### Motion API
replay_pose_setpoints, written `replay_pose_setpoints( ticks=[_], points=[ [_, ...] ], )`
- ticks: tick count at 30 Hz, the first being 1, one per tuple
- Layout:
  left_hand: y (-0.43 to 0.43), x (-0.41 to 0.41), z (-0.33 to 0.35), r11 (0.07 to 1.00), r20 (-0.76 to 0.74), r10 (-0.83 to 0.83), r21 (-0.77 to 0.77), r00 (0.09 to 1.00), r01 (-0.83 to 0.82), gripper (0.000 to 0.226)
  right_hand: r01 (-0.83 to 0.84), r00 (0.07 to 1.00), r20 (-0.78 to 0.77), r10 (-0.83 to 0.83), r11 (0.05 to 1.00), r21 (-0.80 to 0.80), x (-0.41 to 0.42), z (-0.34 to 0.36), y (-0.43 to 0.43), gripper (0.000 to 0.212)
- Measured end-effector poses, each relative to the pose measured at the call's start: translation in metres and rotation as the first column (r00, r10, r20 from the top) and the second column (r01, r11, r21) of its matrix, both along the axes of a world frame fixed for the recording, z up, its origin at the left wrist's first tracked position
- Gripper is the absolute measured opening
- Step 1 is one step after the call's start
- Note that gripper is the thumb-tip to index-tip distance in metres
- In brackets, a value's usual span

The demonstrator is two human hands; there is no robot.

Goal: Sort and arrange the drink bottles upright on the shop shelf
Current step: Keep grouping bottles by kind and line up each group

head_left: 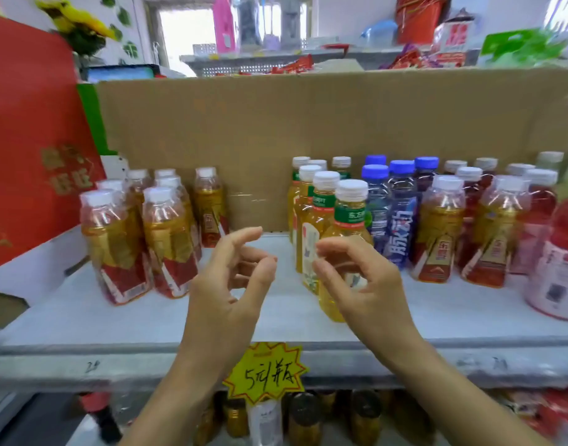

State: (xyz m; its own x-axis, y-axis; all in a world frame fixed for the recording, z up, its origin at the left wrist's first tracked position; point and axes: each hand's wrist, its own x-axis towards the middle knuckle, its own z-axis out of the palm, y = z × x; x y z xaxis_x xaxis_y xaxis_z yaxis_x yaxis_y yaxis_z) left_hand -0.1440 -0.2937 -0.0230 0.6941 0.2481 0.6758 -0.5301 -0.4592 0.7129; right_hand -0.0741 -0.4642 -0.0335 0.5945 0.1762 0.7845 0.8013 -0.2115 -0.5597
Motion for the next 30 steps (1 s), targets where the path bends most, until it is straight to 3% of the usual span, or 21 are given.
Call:
replay_pose_setpoints(
  ticks=[4,7,11,14,17,21,22,27,30],
  points=[
    [-0.083,0.011,0.006,0.983,0.037,-0.176,0.062,0.984,0.174,0.022,0.052,0.998,-0.036,-0.052,0.999,0.0,0.007,-0.003,-0.079,0.016],
    [-0.127,0.027,0.005,0.962,-0.017,-0.262,0.079,0.965,0.262,0.017,0.096,0.993,-0.061,-0.098,0.995,-0.021,0.012,-0.002,-0.122,0.02],
    [-0.184,0.069,0.015,0.95,-0.107,-0.263,0.143,0.959,0.277,0.024,0.212,0.975,-0.05,-0.216,0.975,-0.062,0.033,0.025,-0.183,0.019],
    [-0.214,0.113,0.034,0.951,-0.073,-0.211,0.216,0.975,0.222,0.036,0.333,0.942,-0.003,-0.337,0.931,-0.149,0.059,0.063,-0.212,0.021],
    [-0.235,0.158,0.054,0.951,-0.033,-0.089,0.295,0.995,0.095,0.048,0.495,0.862,0.114,-0.495,0.77,-0.403,0.093,0.096,-0.227,0.03],
    [-0.244,0.199,0.06,0.875,-0.229,0.025,0.476,0.973,0.09,0.059,0.512,0.737,0.207,-0.644,0.33,-0.793,0.129,0.117,-0.236,0.034],
    [-0.244,0.204,0.06,0.849,-0.287,0.042,0.515,0.957,0.117,0.061,0.47,0.73,0.192,-0.655,0.278,-0.838,0.134,0.12,-0.236,0.032],
    [-0.242,0.207,0.066,0.849,-0.282,0.126,0.526,0.951,0.044,0.056,0.298,0.79,0.04,-0.611,0.326,-0.897,0.149,0.137,-0.239,0.038],
    [-0.238,0.192,0.063,0.905,-0.351,-0.012,0.394,0.936,0.16,0.049,0.219,0.83,-0.064,-0.554,0.429,-0.876,0.147,0.14,-0.244,0.049]
  ],
)
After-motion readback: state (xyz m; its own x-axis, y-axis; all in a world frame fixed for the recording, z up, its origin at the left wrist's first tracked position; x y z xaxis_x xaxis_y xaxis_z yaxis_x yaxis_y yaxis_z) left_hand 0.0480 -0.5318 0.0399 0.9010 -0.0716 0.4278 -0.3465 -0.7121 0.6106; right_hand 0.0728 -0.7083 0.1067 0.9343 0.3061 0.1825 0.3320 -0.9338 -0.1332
